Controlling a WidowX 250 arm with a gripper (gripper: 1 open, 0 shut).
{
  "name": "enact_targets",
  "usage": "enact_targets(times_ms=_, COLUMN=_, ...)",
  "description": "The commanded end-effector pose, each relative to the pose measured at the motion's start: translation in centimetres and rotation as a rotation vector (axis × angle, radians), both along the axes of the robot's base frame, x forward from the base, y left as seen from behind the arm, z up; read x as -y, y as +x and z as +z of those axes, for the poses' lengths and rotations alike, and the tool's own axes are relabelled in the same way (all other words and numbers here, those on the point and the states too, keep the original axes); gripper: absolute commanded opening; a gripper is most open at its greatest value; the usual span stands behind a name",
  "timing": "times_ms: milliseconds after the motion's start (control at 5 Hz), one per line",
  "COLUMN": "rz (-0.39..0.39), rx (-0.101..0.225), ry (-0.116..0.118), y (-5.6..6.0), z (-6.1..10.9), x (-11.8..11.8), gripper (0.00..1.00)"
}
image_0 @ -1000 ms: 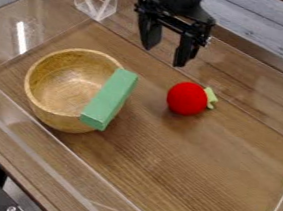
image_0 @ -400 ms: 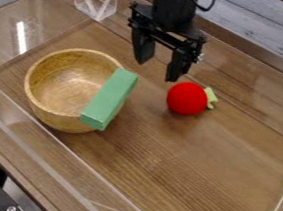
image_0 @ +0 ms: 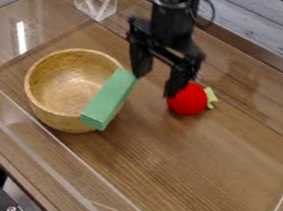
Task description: Put the green stick in the brown bowl
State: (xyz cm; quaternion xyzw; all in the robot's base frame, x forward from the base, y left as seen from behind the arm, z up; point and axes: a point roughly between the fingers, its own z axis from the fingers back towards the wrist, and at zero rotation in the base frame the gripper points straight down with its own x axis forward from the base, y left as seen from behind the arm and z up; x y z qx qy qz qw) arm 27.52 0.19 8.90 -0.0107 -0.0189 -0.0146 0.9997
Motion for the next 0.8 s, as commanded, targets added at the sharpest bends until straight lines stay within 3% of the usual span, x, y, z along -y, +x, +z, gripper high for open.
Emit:
enact_targets(times_ms=0, rz=0.088, rx=0.073, ry=0.022, y=-1.6, z=1.3, x=-1.5, gripper=1.00)
enact_targets(times_ms=200, rz=0.078, rx=0.090, ry=0.027, y=-1.9, z=0.6, x=-3.8, gripper=1.00)
enact_targets(times_ms=400, rz=0.038, rx=0.101, ry=0.027, y=-2.0, z=-0.5, x=-5.4, gripper=0.00)
enact_targets(times_ms=600, rz=0.070, rx=0.091, ry=0.030, y=-1.6, z=-0.1, x=-6.7, gripper=1.00)
